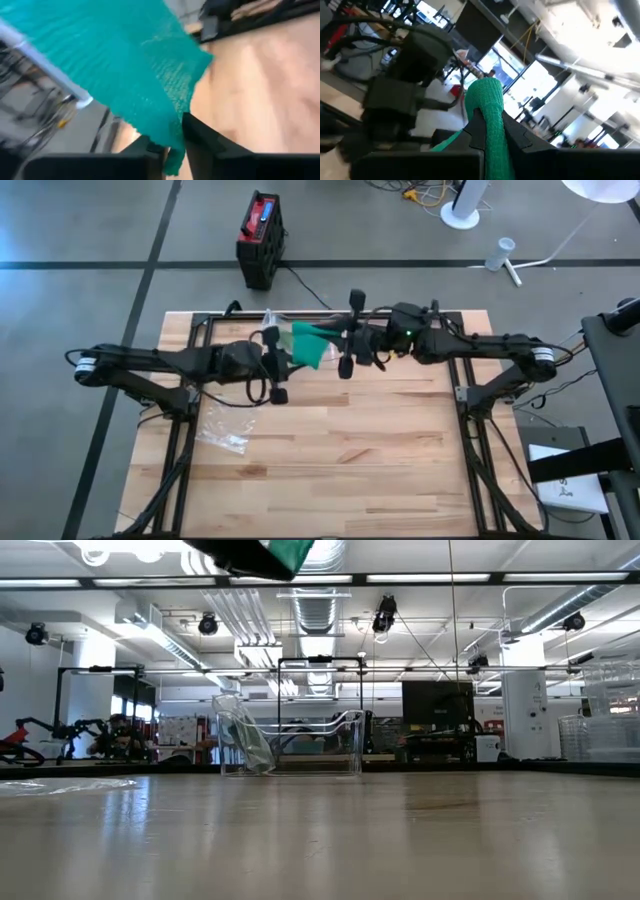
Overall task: Roll bandage
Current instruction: Roll the blue bandage
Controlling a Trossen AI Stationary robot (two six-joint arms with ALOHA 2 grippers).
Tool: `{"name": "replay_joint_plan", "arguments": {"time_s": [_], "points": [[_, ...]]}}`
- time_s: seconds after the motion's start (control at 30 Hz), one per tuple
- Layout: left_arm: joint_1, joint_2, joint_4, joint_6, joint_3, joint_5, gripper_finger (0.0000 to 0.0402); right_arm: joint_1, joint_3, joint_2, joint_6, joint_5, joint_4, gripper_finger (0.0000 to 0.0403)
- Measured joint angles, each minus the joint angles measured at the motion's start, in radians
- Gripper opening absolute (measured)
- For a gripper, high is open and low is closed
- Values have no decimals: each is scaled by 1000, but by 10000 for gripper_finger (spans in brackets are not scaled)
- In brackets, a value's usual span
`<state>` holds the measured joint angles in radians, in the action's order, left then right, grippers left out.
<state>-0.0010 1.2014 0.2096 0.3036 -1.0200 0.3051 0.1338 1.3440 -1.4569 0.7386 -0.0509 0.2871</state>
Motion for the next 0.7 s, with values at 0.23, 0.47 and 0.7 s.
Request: {"name": "replay_joint_plan", "arguments": {"time_s": [0.23, 0.47, 0.7], "points": [[-1, -9, 215, -28, -141, 80, 123, -25, -38, 1, 94, -1, 35, 13], [-6, -14, 214, -112, -198, -27, 203, -31, -41, -2, 172, 26, 56, 13], [-6, -43, 342, -85, -295, 39, 262, -31, -42, -2, 325, 52, 55, 13]]}}
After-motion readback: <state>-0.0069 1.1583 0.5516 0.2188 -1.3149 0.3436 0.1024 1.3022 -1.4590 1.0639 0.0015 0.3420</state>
